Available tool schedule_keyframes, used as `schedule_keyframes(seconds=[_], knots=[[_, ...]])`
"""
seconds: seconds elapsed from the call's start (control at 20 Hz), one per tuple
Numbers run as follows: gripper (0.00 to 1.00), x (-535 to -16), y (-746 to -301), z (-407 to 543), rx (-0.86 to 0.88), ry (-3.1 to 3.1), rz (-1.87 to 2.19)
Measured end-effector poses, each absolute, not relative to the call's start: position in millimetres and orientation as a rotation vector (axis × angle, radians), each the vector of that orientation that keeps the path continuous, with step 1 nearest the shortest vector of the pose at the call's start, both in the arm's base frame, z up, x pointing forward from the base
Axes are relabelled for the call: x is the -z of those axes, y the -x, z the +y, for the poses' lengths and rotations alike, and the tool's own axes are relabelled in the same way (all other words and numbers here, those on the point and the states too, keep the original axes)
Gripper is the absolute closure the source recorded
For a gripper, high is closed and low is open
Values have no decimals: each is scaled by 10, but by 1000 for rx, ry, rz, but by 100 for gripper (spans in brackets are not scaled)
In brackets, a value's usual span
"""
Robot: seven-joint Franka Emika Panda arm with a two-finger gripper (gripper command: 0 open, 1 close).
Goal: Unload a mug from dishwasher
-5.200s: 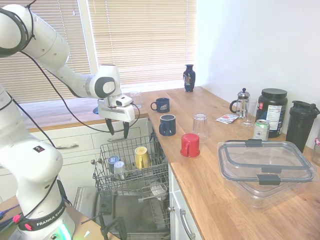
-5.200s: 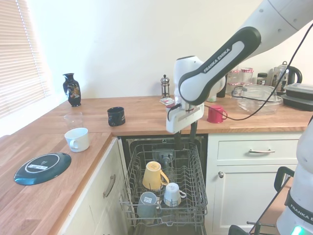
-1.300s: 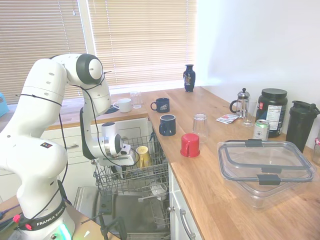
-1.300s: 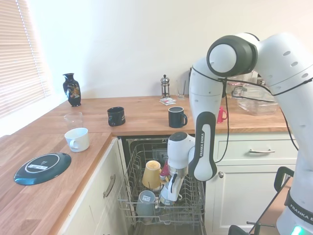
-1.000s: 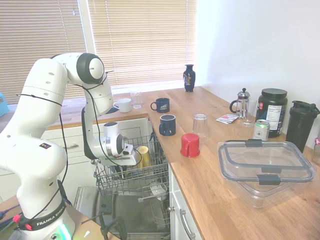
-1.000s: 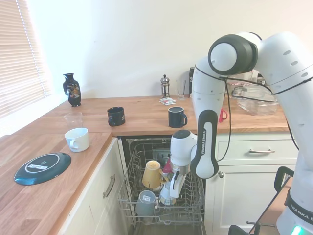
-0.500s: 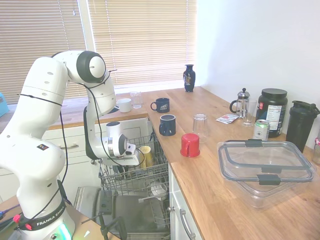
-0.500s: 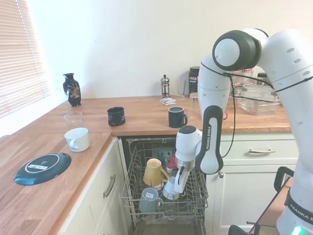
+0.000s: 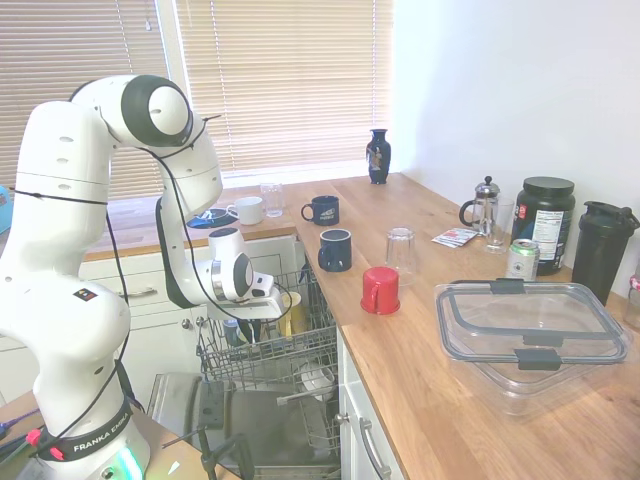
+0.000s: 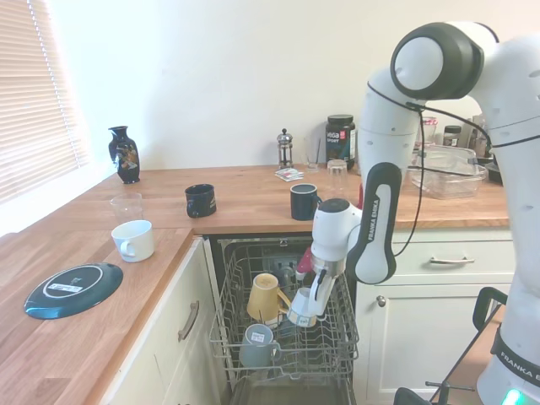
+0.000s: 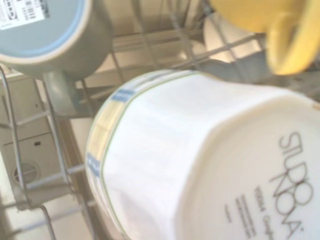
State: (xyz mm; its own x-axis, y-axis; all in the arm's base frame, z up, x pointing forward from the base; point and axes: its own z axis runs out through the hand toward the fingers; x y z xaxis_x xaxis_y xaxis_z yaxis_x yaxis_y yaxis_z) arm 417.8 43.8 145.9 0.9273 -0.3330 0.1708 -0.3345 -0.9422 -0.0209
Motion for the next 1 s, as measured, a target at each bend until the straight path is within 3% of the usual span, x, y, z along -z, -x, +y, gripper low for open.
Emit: schedule_keyframes(seconds=[0.4,1.0], knots=[[100,-1695,-3995,322,-288,-3061,-584],[100,-2567,-4085,431,-376,-2965,-700]])
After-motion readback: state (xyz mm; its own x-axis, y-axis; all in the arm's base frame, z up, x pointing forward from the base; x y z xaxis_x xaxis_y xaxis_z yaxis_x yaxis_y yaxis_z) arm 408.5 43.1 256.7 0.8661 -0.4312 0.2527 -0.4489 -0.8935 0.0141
